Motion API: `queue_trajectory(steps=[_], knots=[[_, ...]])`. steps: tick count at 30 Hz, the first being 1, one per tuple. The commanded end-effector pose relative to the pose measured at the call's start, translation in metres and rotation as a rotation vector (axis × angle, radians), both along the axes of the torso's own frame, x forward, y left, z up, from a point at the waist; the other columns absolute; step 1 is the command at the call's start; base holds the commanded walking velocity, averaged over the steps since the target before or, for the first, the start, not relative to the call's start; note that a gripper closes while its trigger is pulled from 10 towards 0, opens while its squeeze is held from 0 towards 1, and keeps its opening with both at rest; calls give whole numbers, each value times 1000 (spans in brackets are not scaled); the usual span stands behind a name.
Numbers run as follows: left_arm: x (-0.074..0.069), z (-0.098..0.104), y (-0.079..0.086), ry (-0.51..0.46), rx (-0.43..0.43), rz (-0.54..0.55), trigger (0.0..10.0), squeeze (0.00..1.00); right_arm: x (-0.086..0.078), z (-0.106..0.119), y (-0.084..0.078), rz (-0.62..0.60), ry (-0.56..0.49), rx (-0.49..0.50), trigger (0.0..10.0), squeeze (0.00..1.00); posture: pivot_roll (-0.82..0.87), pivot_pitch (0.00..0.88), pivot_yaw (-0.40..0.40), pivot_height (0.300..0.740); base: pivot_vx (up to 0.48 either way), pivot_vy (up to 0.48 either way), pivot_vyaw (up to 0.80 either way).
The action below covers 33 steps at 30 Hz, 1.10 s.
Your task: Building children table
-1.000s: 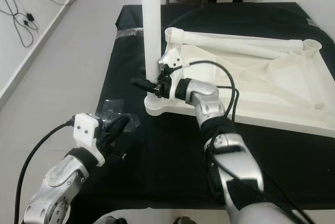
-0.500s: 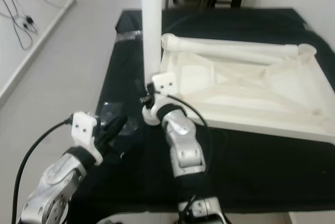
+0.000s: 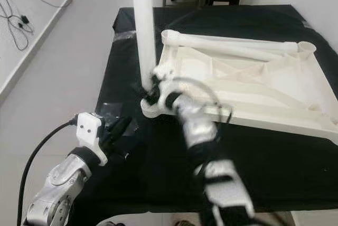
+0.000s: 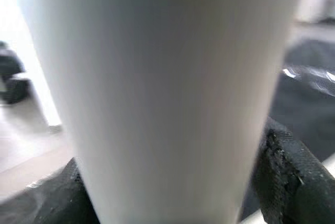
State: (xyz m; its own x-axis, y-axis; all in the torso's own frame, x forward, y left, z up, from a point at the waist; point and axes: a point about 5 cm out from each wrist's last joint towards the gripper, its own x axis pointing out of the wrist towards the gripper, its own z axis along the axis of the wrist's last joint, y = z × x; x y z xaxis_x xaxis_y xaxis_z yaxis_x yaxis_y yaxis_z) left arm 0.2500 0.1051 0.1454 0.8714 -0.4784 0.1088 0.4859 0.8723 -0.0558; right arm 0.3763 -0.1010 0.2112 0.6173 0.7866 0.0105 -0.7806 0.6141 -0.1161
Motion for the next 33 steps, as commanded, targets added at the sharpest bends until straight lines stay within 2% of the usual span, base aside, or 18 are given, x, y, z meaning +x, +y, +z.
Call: queue_trajectory(steps=[1, 5, 6, 8, 9, 17, 24, 25, 26, 27, 28, 29, 30, 31, 32, 33], knots=[[-1, -3, -1, 7, 8, 4, 10000, 0, -3, -12, 2, 87, 58, 7, 10000, 0, 64, 139, -14, 740, 0, 0, 0], [-1, -3, -2, 5, 5, 9, 10000, 0, 3, -12, 0, 124, 75, -9, 10000, 0, 73, 138, -21, 740, 0, 0, 0], [-1, -3, -2, 5, 5, 10, 10000, 0, 5, -11, -1, 133, 81, -8, 3176, 0, 77, 139, -23, 740, 0, 0, 0], [-2, -3, -2, 4, 5, 11, 10000, 0, 6, -9, -1, 139, 90, 6, 3176, 0, 78, 140, -24, 740, 0, 0, 0], [-2, -3, -2, 3, 6, 13, 10000, 0, 8, -5, -2, 168, 111, 37, 0, 0, 78, 142, -26, 740, 0, 0, 0], [-3, -3, -3, 4, 1, 14, 10000, 0, 10, -2, -7, 215, 119, 49, 0, 0, 66, 145, -25, 740, 0, 0, 0], [-3, -3, -3, 6, -3, 10, 10000, 0, 9, -11, -14, 150, 93, 39, 0, 0, 60, 148, -20, 740, 0, 0, 0], [-3, -3, -3, 6, -3, 10, 10000, 0, 10, -14, -16, 112, 88, 45, 0, 0, 56, 153, -15, 740, 0, 0, 0], [-3, -2, -2, 6, -4, 9, 10000, 0, 12, -20, -21, -30, 86, 72, 0, 0, 52, 160, -13, 740, 0, 0, 0], [-3, -2, -2, 6, -4, 9, 10000, 0, 12, -20, -21, -30, 86, 72, 0, 0, 52, 160, -13, 740, 0, 0, 0], [-3, -2, -1, 6, -5, 9, 10000, 0, 13, -25, -25, -135, 87, 91, 0, 0, 52, 160, -13, 740, 0, 0, 0], [-3, -2, 0, 6, -4, 9, 10000, 0, 15, -36, -35, -452, 87, 174, 0, 0, 35, 165, -8, 740, 0, 0, 0], [-3, -2, 1, 6, -4, 9, 10000, 0, 13, -46, -44, -674, 98, 230, 0, 0, 35, 165, -8, 740, 0, 0, 0], [-3, -2, 1, 6, -4, 9, 10000, 0, 13, -46, -44, -674, 98, 230, 0, 0, 35, 165, -8, 740, 0, 0, 0], [-2, -1, 2, 7, -5, 9, 10000, 0, 1, -68, -37, -731, 117, 154, 0, 0, 31, 169, -1, 740, 0, 0, 0], [-1, -1, 3, 7, -2, 8, 10000, 0, -6, -64, -27, -714, -11, 45, 0, 0, 32, 165, 5, 740, 0, 0, 0]])
